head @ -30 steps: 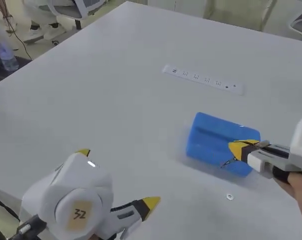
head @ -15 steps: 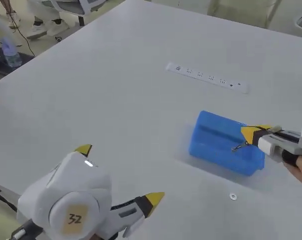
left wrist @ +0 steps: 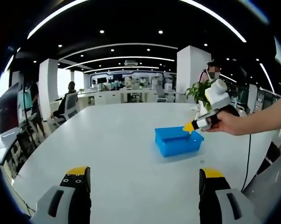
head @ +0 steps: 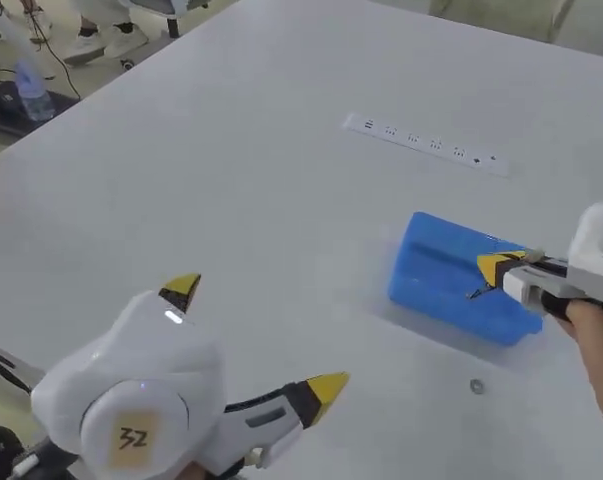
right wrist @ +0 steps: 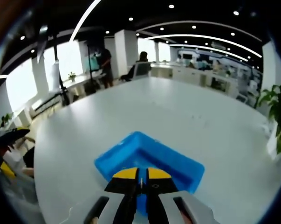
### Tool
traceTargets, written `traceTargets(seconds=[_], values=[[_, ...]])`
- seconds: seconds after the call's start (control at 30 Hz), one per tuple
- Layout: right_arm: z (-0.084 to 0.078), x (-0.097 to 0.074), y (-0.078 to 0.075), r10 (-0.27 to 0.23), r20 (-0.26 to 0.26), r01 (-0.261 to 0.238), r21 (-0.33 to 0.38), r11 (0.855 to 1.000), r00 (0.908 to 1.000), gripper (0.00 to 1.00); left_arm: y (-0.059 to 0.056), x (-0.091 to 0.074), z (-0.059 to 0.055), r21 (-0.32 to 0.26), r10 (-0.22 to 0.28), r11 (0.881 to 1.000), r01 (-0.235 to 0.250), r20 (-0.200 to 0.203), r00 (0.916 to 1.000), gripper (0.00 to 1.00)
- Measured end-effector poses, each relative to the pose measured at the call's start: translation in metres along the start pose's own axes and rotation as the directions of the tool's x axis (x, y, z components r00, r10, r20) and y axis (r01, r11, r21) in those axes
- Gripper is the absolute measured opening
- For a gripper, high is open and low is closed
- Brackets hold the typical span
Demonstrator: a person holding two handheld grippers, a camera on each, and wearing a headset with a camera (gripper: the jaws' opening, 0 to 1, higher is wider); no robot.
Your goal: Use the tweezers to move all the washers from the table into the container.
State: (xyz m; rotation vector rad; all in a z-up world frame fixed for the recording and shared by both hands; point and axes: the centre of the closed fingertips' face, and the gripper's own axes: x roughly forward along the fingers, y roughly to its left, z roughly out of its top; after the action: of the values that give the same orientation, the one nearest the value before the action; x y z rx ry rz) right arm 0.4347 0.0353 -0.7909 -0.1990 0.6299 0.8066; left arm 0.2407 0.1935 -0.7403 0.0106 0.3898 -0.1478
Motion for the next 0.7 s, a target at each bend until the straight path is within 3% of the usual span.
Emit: traceTargets(seconds=[0.4, 0.43, 0.47, 0.7], values=[[-0.017, 0.006, 0.004, -0.011, -0.041, 0.009, -0.036, 0.999, 0.9991, 0.02, 0.002, -0.001, 0.000, -0.005, 0.004, 1.000, -0.004, 0.001, 1.0000, 0.99], [-0.014, 0.004, 0.003, -0.022, -0.010, 0.021, -0.055, 0.998, 0.9997, 0.02, 0.002, -0.001, 0.000, -0.004, 0.008, 1.000, -0.008, 0.006, 1.0000, 0.99], [-0.019, 0.005, 0.004, -0.022, -0.031, 0.020, -0.059, 0.998, 0.9993, 0.02, 0.003, -0.002, 0.001, -0.004, 0.010, 1.000, -0.010, 0.007, 0.9999, 0.99], [-0.017, 0.005, 0.002, -0.017, -0.023, 0.016, -0.056, 0.998, 0.9996, 0.03, 0.003, -0.002, 0.002, 0.002, 0.012, 1.000, -0.012, 0.011, 0.9999, 0.99]])
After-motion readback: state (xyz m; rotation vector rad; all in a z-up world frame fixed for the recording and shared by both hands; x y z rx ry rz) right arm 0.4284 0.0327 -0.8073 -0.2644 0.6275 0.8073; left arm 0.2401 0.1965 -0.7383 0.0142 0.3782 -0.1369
